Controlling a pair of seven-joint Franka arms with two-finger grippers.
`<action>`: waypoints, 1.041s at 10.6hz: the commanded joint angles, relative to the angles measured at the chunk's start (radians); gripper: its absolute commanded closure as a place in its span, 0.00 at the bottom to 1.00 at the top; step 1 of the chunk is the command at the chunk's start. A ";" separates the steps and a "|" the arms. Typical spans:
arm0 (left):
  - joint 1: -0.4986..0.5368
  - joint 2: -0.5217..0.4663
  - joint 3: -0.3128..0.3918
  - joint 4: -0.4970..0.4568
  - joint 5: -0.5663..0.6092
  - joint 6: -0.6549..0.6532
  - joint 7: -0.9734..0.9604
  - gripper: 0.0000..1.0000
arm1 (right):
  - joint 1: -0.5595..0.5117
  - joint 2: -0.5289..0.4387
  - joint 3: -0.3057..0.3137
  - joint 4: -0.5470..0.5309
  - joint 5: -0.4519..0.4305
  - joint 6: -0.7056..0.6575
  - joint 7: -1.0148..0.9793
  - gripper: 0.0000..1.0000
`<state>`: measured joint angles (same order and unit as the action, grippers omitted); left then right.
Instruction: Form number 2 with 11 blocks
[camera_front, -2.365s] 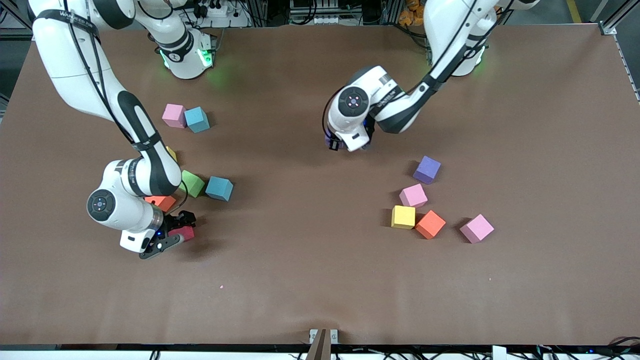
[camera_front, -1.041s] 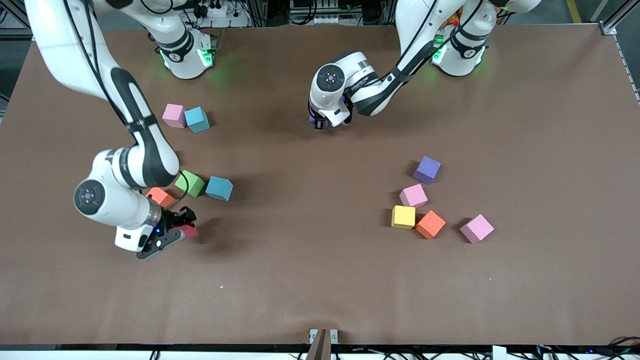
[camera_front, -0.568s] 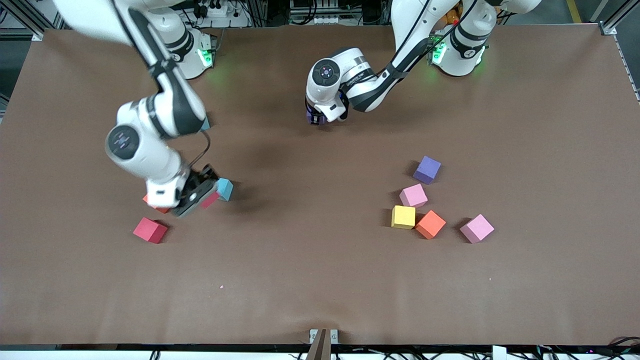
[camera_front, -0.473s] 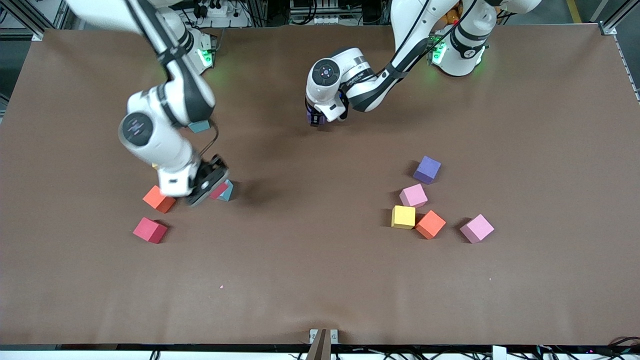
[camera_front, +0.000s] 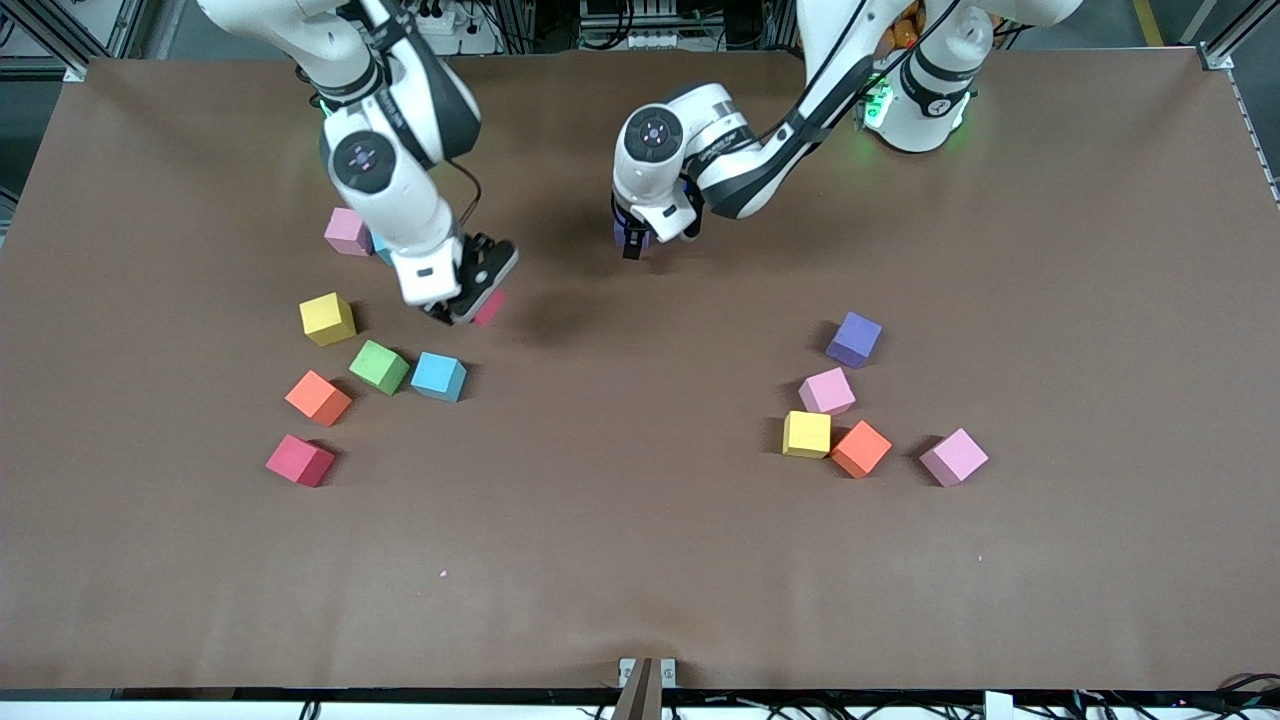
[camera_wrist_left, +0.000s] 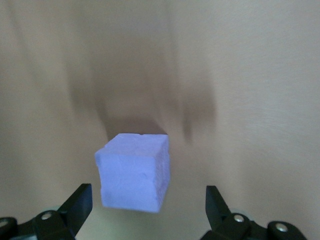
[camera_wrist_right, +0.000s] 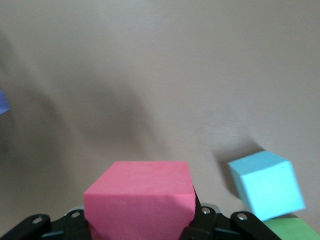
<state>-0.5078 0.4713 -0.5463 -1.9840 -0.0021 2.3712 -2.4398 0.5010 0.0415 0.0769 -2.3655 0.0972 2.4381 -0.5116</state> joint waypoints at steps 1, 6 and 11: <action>0.078 -0.103 -0.006 -0.009 -0.009 -0.078 0.085 0.00 | 0.085 -0.040 -0.002 -0.067 -0.043 0.013 -0.028 0.52; 0.362 -0.112 0.000 0.065 0.004 -0.234 0.421 0.00 | 0.321 0.079 0.009 -0.072 -0.168 0.137 0.039 0.53; 0.630 -0.137 0.000 0.065 0.042 -0.341 0.653 0.00 | 0.398 0.221 0.014 -0.060 -0.171 0.268 0.107 0.52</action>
<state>0.0639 0.3610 -0.5324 -1.9170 0.0199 2.0811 -1.7968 0.8849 0.2374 0.0940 -2.4410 -0.0571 2.6924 -0.4282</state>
